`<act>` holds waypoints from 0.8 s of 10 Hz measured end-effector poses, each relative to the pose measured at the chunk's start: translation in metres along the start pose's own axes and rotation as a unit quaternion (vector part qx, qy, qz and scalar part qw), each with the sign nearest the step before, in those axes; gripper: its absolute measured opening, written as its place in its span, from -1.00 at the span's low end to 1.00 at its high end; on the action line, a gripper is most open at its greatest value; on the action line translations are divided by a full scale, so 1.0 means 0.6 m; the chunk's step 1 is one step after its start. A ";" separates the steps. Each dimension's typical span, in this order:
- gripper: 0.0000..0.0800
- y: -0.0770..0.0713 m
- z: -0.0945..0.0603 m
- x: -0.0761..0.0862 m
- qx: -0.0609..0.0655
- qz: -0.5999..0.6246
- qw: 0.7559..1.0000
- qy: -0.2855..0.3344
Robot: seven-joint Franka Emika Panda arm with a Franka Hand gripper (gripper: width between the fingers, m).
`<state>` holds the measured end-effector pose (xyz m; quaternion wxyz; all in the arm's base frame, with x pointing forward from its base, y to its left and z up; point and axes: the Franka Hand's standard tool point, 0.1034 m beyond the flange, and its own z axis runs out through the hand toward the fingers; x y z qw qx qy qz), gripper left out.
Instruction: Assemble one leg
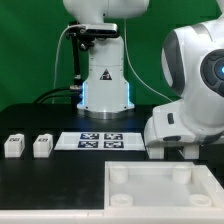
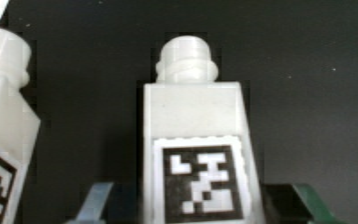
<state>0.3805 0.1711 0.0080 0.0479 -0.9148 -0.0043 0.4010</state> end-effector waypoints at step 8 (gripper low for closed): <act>-0.27 0.014 -0.088 -0.007 0.007 -0.028 0.999 0.021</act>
Offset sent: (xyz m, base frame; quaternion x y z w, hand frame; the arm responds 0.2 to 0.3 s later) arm 0.0000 0.0000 0.0000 0.0000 0.0000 0.0000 1.0000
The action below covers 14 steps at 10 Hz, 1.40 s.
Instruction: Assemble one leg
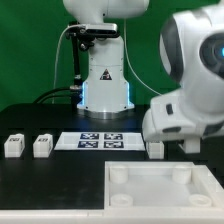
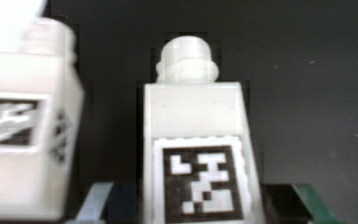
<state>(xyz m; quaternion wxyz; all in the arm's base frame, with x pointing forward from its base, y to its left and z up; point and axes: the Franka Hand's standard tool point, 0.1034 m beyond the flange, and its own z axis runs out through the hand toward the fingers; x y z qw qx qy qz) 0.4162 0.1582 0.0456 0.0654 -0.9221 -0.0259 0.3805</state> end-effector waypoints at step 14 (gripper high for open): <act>-0.27 0.024 -0.348 0.030 -0.018 -0.046 0.798 0.600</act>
Offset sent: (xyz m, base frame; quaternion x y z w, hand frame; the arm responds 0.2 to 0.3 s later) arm 0.0312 -0.0163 0.0589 -0.0031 0.2479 -0.0144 0.9687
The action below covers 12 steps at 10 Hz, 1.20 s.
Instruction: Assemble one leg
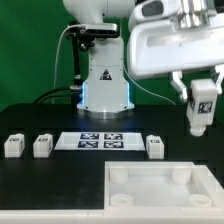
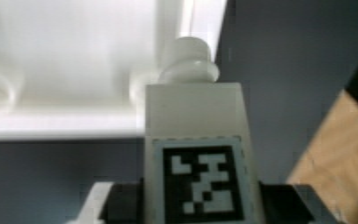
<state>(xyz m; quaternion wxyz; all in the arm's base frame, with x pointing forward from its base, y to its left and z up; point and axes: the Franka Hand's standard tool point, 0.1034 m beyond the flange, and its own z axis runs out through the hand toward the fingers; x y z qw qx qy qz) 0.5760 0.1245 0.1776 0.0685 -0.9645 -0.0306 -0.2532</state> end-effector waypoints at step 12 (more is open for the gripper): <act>-0.27 0.061 0.111 -0.004 -0.013 -0.041 0.998 0.049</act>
Offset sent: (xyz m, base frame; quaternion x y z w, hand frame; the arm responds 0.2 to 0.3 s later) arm 0.0000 0.0000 0.0000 0.0000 0.0000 0.0000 1.0000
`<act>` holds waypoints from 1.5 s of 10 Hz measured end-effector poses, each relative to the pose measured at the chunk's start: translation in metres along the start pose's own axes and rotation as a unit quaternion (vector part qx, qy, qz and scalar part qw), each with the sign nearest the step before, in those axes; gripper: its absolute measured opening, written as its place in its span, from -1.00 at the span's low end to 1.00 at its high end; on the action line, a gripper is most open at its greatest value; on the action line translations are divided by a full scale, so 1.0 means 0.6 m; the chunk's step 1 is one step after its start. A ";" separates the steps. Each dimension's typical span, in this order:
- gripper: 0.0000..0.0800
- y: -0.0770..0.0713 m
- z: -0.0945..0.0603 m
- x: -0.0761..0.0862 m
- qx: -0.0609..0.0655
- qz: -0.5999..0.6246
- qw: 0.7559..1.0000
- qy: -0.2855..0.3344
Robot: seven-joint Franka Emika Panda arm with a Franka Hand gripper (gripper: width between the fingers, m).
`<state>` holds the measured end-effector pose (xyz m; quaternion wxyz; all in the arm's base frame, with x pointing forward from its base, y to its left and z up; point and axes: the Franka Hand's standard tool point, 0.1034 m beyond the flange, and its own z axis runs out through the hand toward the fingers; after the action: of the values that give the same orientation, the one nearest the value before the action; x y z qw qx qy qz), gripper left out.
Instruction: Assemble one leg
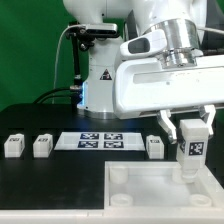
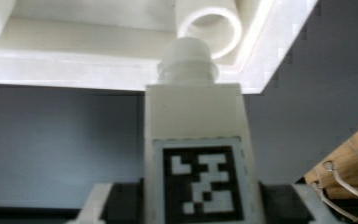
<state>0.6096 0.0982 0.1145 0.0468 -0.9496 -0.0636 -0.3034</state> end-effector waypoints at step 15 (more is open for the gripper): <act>-0.27 -0.023 0.058 -0.020 0.008 0.000 1.000 -0.006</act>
Offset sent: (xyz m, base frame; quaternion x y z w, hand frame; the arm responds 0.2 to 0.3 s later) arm 0.0146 0.0203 -0.0049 -0.0001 0.0444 0.0105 0.9990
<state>0.6177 0.1151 0.0801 0.0543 -0.9508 -0.0663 -0.2976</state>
